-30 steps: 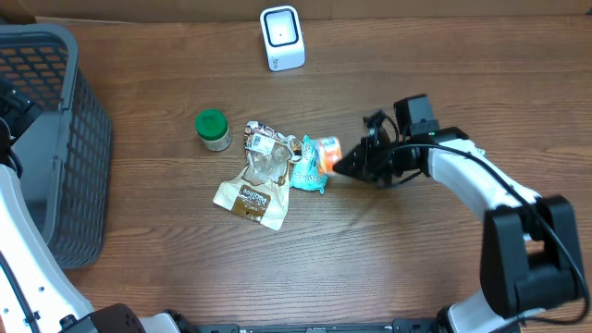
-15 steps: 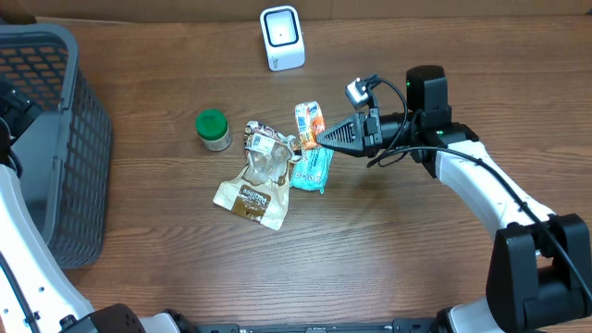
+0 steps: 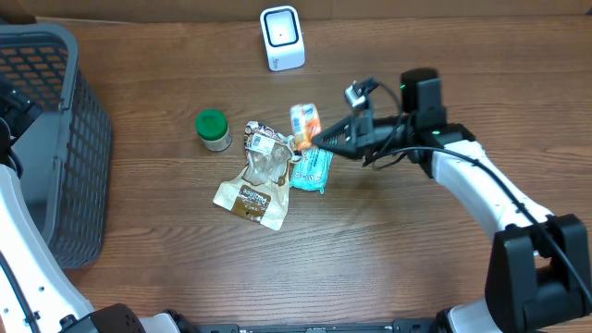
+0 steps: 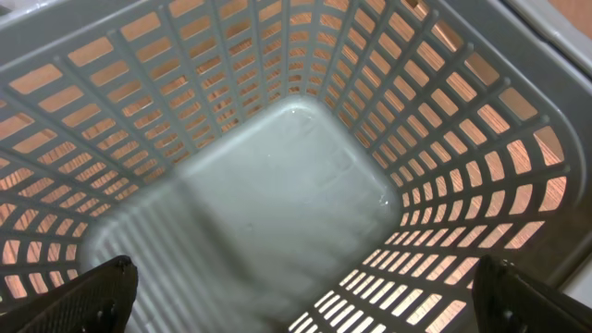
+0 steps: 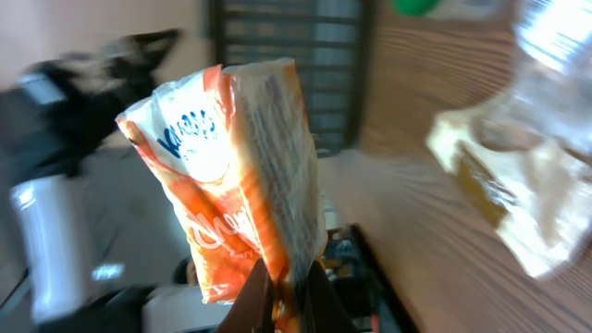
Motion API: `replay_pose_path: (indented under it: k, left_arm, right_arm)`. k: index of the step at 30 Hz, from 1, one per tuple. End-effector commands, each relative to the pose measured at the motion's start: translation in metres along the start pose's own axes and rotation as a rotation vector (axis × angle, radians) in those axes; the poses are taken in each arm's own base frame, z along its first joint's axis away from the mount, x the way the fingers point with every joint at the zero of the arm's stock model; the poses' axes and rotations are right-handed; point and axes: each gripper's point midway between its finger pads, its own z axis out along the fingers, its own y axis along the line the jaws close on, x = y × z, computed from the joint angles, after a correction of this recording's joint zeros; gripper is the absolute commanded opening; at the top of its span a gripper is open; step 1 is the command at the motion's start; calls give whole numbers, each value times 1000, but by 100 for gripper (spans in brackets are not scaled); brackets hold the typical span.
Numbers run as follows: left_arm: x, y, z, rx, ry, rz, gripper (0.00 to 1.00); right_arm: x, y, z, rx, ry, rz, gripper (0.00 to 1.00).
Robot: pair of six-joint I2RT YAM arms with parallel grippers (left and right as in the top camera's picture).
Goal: Scan the item barcode
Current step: 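Lift the orange packet and hold it in front of the scanner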
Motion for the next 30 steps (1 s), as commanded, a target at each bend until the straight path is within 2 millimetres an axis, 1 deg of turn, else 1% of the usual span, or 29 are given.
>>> replay_pose_path:
  k: [1, 2, 3, 4, 6, 7, 9, 11, 12, 14, 15, 16, 17, 20, 22, 23, 24, 26, 29, 30]
  left_arm:
    - [-6, -1, -3, 7, -16, -27, 100]
    - [-6, -1, -3, 7, -15, -27, 100]
    - [-6, -1, -3, 7, -15, -27, 100]
    - [-6, -1, -3, 7, -16, -27, 100]
    - [-6, -1, -3, 7, -16, -27, 100]
    - [-6, -1, -3, 7, -15, -27, 100]
    - [-6, -1, -3, 7, -15, -27, 100]
    - [-6, -1, -3, 7, -15, -27, 100]
    - [-6, -1, -3, 7, -15, -27, 100]
    - [-6, -1, -3, 7, -15, -27, 100]
    - [-6, -1, -3, 8, -15, -27, 100]
    - [-6, -1, -3, 7, -15, -27, 100]
    - [-6, -1, -3, 7, -15, -27, 100]
    - [-6, -1, -3, 7, -15, -27, 100]
    - [-6, -1, -3, 7, -15, -27, 100]
    - [-6, -1, -3, 7, -15, -27, 100]
    - [-6, -1, -3, 7, -15, -27, 100]
    - [-6, -1, -3, 7, -15, -27, 100]
    - [-6, -1, -3, 7, -15, -27, 100]
    - [-6, -1, -3, 7, -15, -27, 100]
  right_arm:
    - [-1, -50, 12, 335, -97, -39, 4]
    - [5, -70, 9, 448, -107, -2, 4]
    - [9, -81, 5, 517, -108, 16, 4]
    - [14, -91, 1, 584, -106, 33, 4]
    - [21, -102, -9, 693, -95, 61, 4]
    - [23, -104, -15, 734, -91, 65, 4]
    - [20, -100, -30, 834, -94, 53, 4]
    - [8, -86, -50, 944, -135, 40, 4]
    - [0, -73, -60, 988, -165, 23, 4]
    - [-16, -48, -73, 1032, -225, -18, 4]
    - [-27, -31, -81, 1052, -268, -48, 4]
    - [-42, -8, -92, 1080, -335, -94, 4]
    - [-53, 6, -99, 1099, -380, -124, 4]
    - [-86, 39, -111, 1151, -507, -204, 4]
    - [-110, 51, -116, 1197, -585, -246, 4]
    - [-130, 56, -118, 1235, -641, -281, 4]
    - [-142, 58, -117, 1253, -665, -304, 4]
    - [-163, 60, -111, 1276, -699, -346, 4]
    - [-192, 54, -96, 1323, -749, -407, 4]
    - [-201, 53, -89, 1346, -762, -451, 4]
